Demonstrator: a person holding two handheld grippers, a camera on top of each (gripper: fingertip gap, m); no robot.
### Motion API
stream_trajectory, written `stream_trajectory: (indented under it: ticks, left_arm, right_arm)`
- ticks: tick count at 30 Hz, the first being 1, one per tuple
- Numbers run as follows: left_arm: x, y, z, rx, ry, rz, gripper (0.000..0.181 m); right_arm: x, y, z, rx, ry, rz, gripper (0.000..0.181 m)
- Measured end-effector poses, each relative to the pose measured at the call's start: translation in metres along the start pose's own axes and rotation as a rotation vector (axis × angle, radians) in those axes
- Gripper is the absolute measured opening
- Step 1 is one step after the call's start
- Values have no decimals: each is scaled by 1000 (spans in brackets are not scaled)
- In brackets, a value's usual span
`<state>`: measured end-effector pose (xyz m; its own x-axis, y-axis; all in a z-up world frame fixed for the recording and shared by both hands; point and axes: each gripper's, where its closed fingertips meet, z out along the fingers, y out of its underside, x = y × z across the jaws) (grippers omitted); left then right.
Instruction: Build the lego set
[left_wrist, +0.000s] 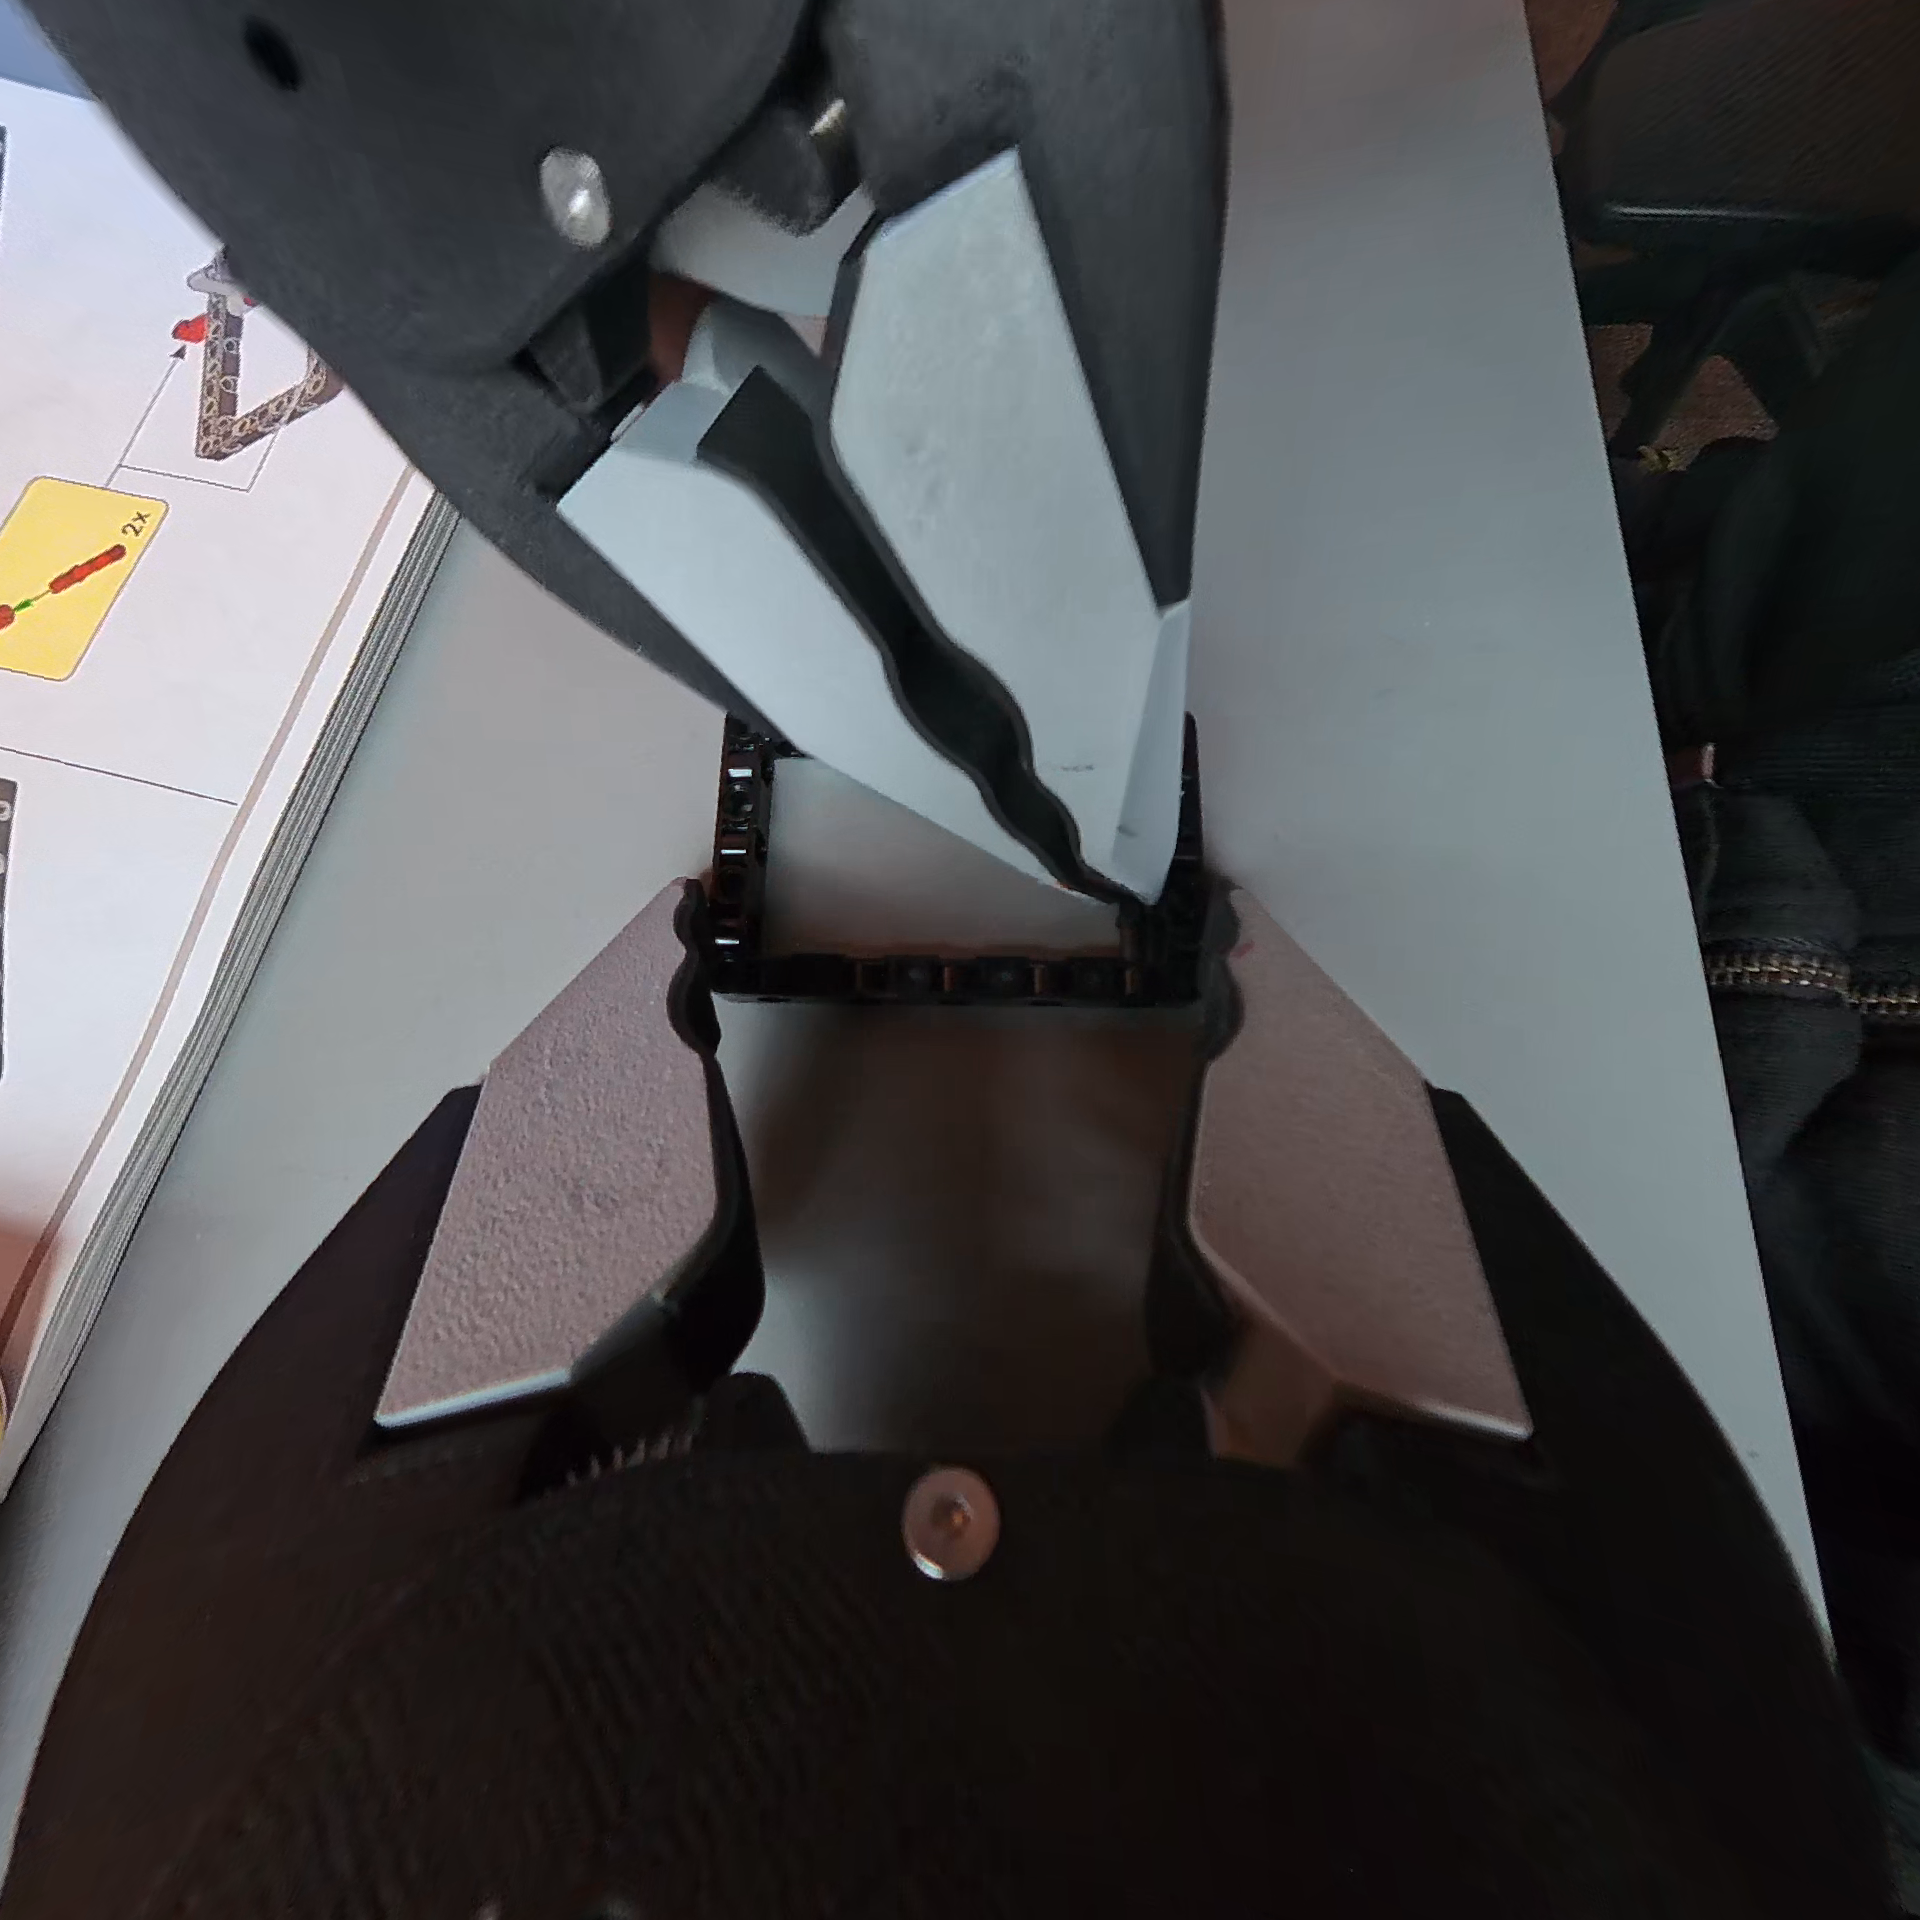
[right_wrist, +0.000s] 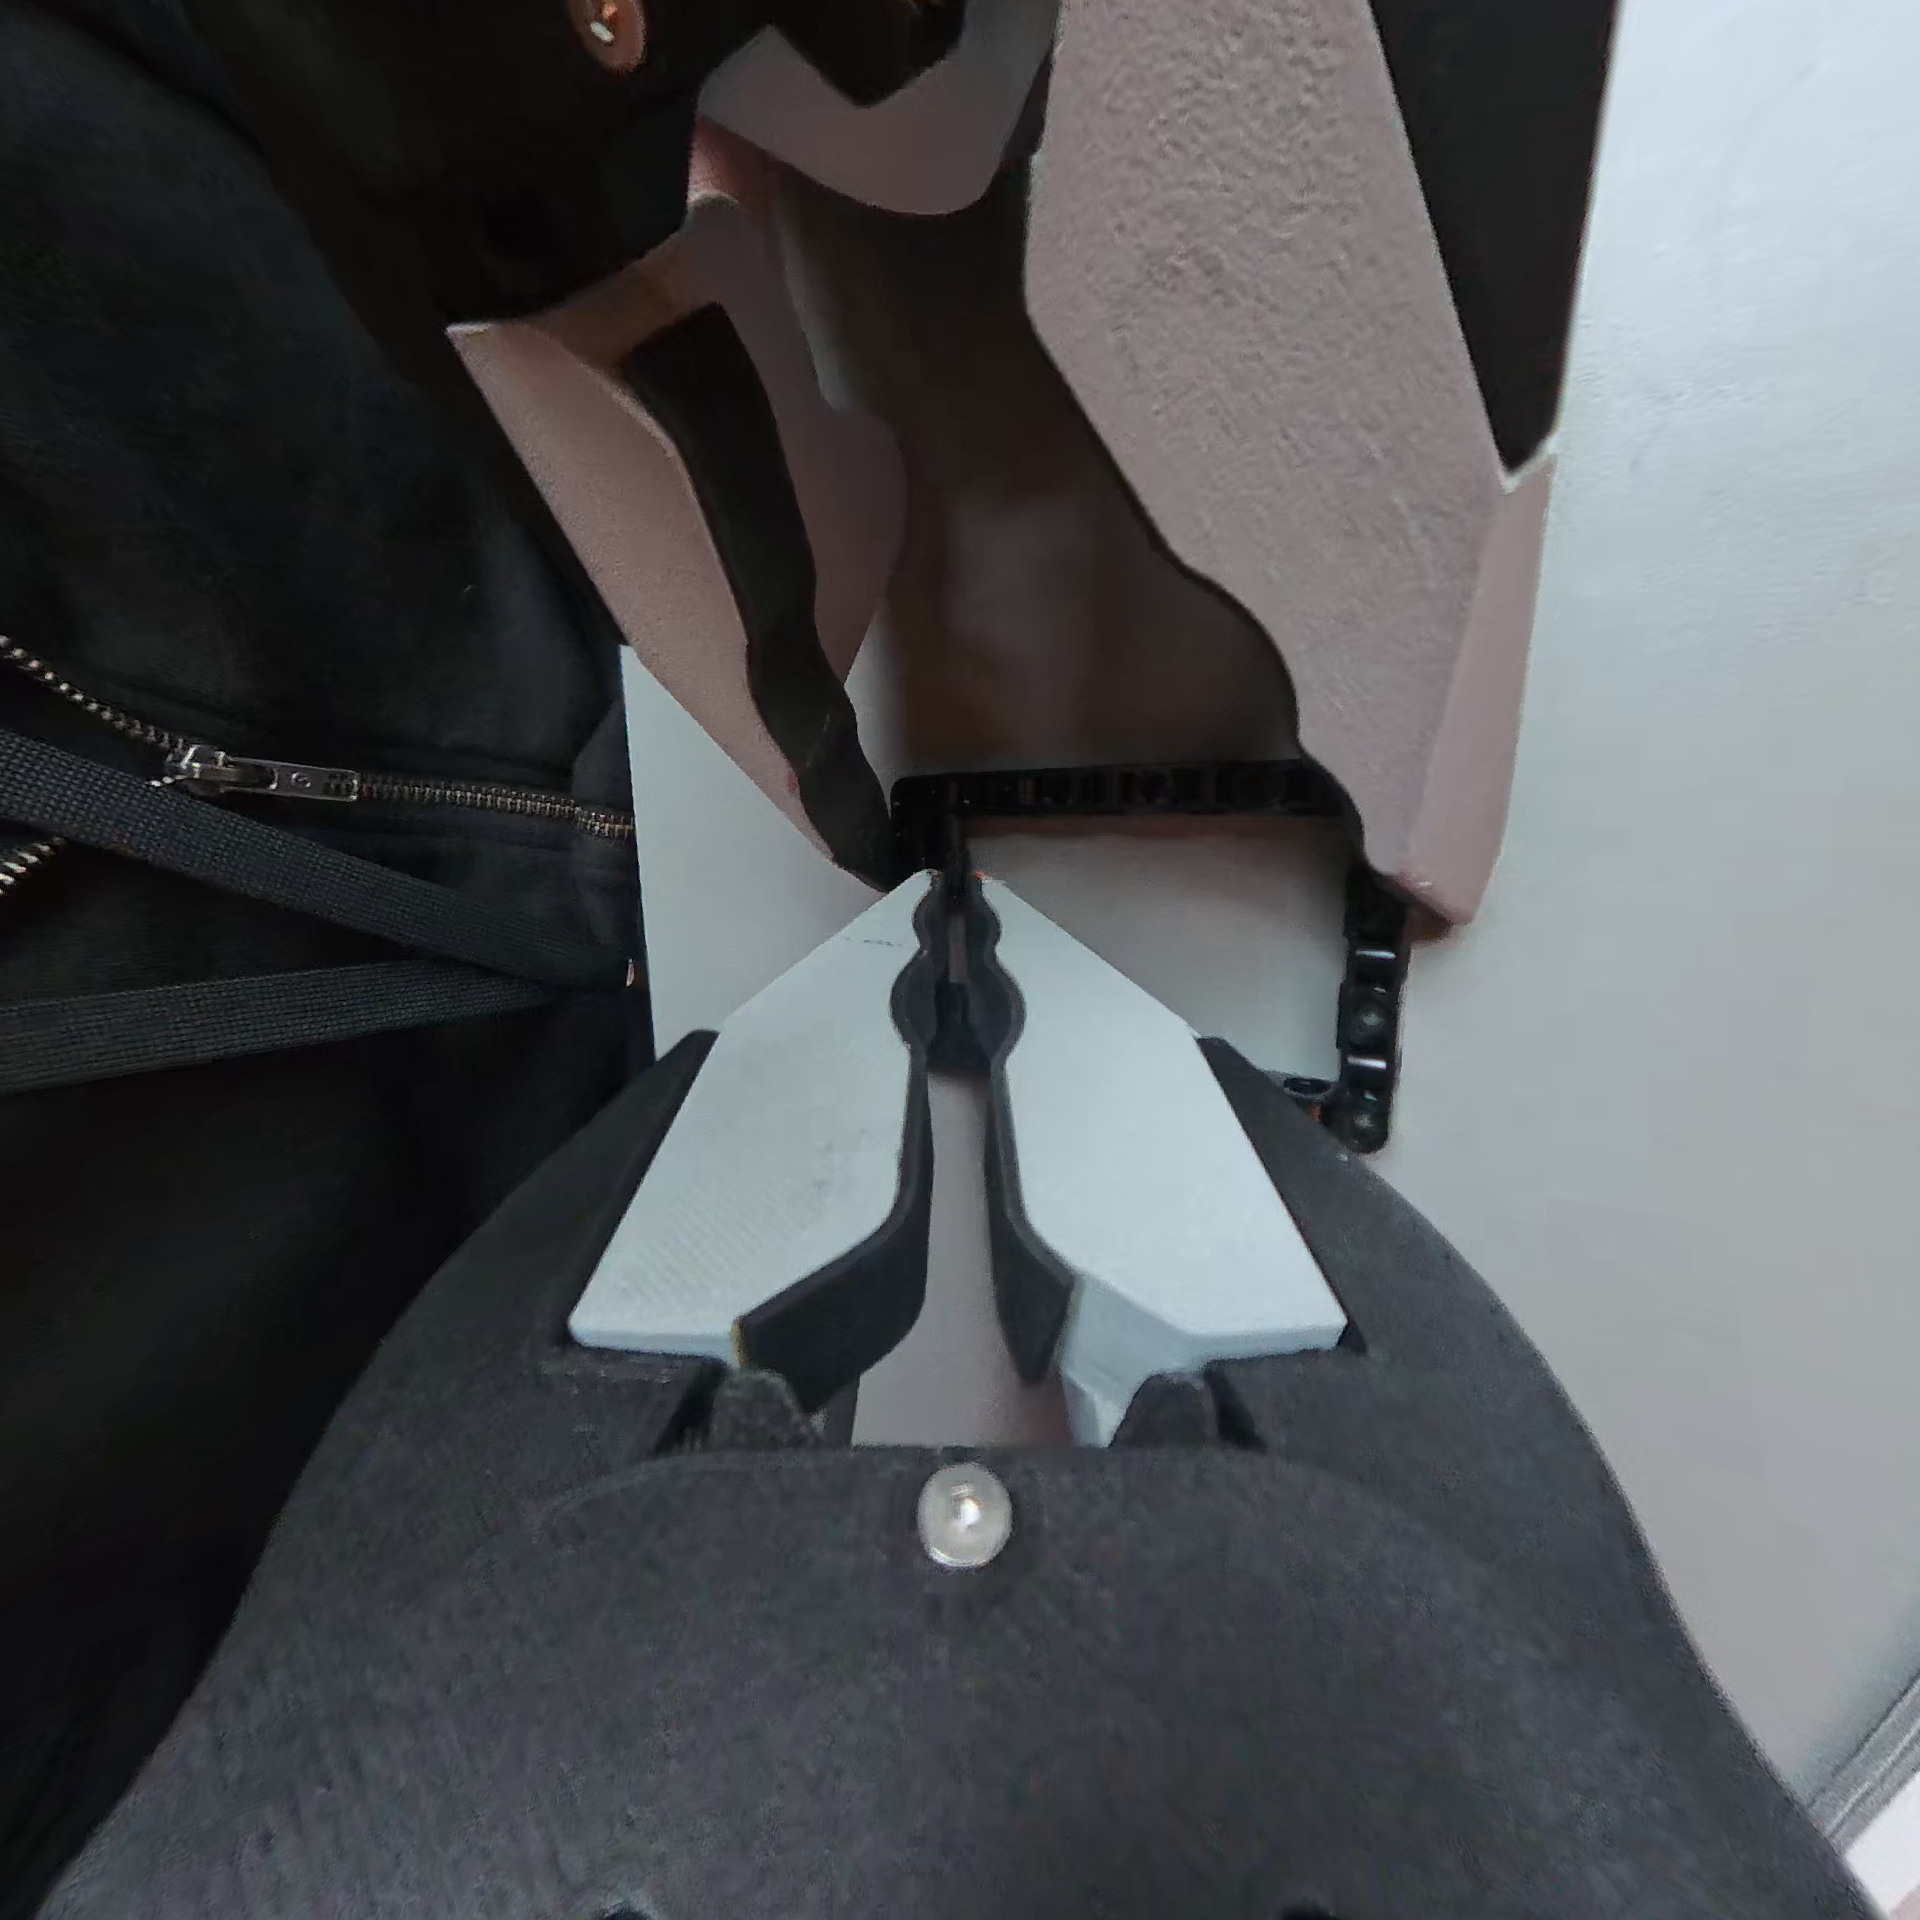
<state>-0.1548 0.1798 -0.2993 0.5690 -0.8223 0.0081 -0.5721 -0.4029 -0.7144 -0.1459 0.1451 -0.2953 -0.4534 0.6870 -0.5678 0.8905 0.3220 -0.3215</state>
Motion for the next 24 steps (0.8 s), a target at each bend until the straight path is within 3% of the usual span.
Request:
stream_trajectory:
  ticks: [8, 16, 24]
  left_arm:
    - [0, 0, 0, 0, -9, -7, 93]
    - [1, 0, 0, 1, -6, -6, 93]
    - [1, 0, 0, 1, -6, -6, 93]
  right_arm:
    - [0, 2, 0, -175, 16, 53, 0]
    - [-2, -1, 0, 22, 37, 4, 0]
    - [-2, -3, -1, 104, 33, -28, 0]
